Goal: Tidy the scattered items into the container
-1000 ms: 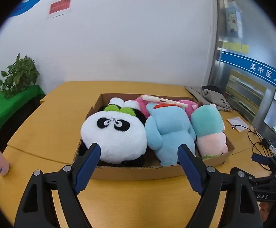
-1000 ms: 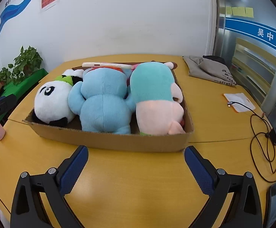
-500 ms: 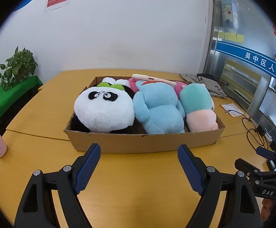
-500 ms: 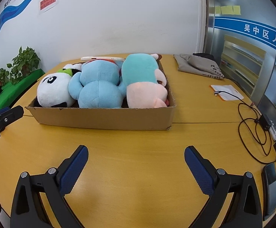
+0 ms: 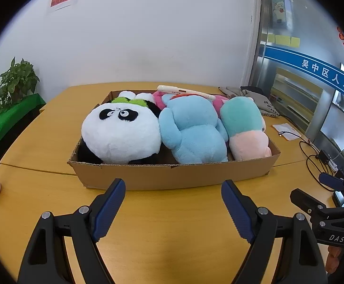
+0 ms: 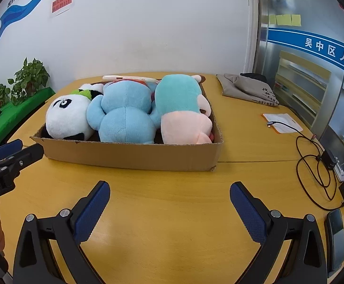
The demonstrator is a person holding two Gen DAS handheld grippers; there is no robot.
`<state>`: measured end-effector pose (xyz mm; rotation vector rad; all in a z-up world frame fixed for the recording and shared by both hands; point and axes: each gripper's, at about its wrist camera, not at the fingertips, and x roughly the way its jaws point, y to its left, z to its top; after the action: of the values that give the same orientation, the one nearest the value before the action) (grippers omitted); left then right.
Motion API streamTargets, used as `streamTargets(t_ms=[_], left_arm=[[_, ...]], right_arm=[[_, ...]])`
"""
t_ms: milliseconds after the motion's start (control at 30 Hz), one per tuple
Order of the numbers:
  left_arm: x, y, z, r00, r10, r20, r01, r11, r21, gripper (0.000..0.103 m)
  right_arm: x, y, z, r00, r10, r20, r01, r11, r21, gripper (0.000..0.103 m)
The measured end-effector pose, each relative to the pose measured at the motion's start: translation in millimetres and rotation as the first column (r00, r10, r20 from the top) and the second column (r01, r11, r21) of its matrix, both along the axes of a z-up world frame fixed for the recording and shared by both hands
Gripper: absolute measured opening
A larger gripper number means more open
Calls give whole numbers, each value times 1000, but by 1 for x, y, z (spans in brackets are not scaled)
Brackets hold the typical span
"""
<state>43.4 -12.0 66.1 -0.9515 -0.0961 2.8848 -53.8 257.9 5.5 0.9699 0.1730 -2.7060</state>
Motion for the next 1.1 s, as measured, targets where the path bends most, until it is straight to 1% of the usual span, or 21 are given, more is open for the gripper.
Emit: streamTargets(t_ms=[133, 400, 733, 1000, 1100], left_arm=[[0, -5, -2, 999, 43, -14, -43, 999, -8, 84], [-1, -8, -11, 999, 36, 12, -36, 999, -2, 84], [-1, -9, -12, 999, 44, 12, -44, 999, -10, 84], [-1, -9, -13, 999, 25, 22, -26, 1000, 11, 84], [-1, -5, -14, 1000, 15, 25, -15, 1000, -10, 84]], right_arm=[[-3, -5, -6, 1000, 9, 12, -9, 1000, 15, 103], [-8, -10, -12, 1000, 23, 21, -23, 999, 22, 103], [-12, -9, -16, 999, 26, 39, -26, 1000, 12, 103], [-8, -14, -15, 999, 38, 31, -39, 999, 23, 103], [-8, -13, -14, 999, 35, 32, -36, 999, 19, 103]])
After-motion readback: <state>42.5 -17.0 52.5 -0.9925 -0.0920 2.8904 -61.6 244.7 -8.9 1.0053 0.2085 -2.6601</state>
